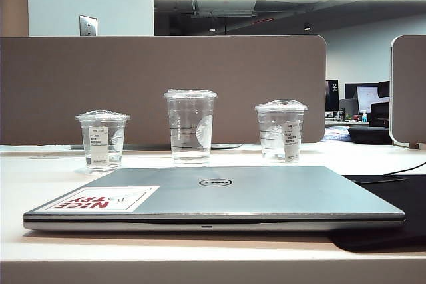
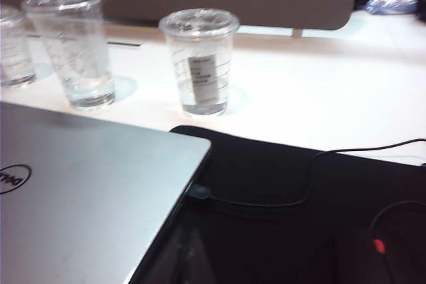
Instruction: Pick up the coffee cup on the middle and place it on the left side of the laptop.
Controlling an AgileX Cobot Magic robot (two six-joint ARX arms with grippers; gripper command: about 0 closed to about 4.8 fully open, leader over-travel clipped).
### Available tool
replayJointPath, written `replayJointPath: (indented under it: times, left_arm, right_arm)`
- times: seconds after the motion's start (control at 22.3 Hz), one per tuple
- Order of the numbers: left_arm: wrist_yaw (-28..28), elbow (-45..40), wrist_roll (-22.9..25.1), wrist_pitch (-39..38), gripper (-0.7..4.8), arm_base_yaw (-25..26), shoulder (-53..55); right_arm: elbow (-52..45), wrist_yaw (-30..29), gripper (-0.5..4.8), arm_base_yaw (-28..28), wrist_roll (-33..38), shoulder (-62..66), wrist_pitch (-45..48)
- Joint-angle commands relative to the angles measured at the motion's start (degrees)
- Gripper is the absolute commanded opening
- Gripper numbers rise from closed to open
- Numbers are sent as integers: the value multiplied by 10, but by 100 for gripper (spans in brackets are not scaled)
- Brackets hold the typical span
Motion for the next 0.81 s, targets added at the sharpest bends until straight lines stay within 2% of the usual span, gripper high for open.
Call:
replayJointPath:
  times: [0.04, 0.09, 0.18, 0.31, 0.4, 0.49, 0.54, 0.58, 0.72, 0.81]
  left_arm:
    - [90, 2, -37, 98, -5, 1, 17]
    - [120, 5, -44, 134, -5, 1, 40]
    - [151, 26, -43, 143, -5, 0, 96]
    - [236, 66, -11, 189, -5, 0, 225]
    - [290, 97, 0, 263, -6, 0, 341]
    - [356, 151, 13, 347, -5, 0, 510]
    - [368, 166, 15, 362, -5, 0, 548]
    - [397, 203, 16, 397, -5, 0, 637]
    - [466, 284, 16, 437, -5, -2, 787]
    - [488, 341, 19, 439, -3, -15, 873]
  right_arm:
    - [-2, 1, -5, 17, 1, 3, 10]
    - [-2, 1, -5, 25, 1, 3, 10]
    - [-2, 1, -5, 38, 1, 3, 10]
    - [-2, 1, -5, 56, 1, 3, 10]
    - [-2, 1, -5, 66, 1, 3, 10]
    - [-2, 0, -5, 71, 1, 3, 10]
    - [-2, 1, -5, 71, 1, 3, 11]
    - [-2, 1, -5, 71, 1, 3, 10]
    - [-2, 1, -5, 71, 1, 3, 10]
    - [-2, 1, -5, 71, 1, 3, 10]
